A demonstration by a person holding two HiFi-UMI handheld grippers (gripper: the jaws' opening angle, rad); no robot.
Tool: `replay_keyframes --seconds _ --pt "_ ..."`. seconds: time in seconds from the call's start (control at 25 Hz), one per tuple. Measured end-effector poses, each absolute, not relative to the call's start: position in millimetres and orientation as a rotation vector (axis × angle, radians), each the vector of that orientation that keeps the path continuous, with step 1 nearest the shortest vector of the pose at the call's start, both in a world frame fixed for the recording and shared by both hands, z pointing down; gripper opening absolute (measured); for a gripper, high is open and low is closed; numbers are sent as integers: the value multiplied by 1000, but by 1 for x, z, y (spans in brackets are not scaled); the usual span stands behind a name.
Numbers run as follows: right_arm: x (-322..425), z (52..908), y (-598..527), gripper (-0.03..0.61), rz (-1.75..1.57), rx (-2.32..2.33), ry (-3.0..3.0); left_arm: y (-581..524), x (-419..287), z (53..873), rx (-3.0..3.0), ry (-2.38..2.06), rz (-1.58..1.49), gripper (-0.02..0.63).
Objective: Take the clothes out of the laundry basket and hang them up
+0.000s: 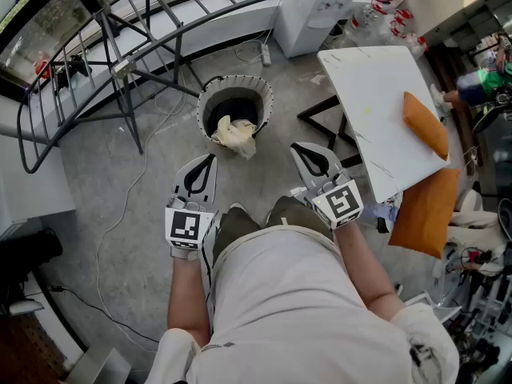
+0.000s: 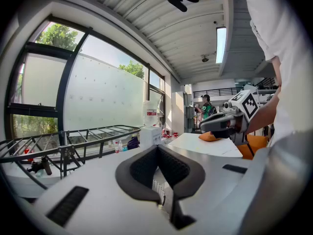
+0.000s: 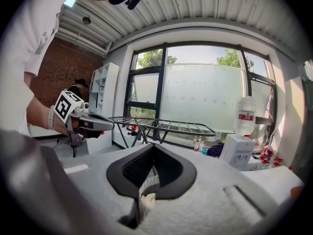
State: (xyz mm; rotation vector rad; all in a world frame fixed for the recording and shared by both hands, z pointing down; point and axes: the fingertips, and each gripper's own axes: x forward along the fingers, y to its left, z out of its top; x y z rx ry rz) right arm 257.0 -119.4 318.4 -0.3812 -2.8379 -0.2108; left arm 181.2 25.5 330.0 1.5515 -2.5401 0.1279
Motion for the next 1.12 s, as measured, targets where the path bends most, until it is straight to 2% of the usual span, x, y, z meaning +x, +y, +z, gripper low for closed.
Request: replay_keyframes --seconds 0.28,0.64,0.84,1.12 --pt "212 339 -103 6 -155 -437 -2772 63 149 356 1395 -2539 121 0" --pt "106 408 -118 8 -251 -811 -2529 93 105 400 996 -2551 133 0" --pt "38 470 -127 8 -353 -1120 -2300 91 93 425 633 -2497 113 0" --pt "0 567 -112 32 -584 -1488 -1941 81 99 448 264 -2415 39 0"
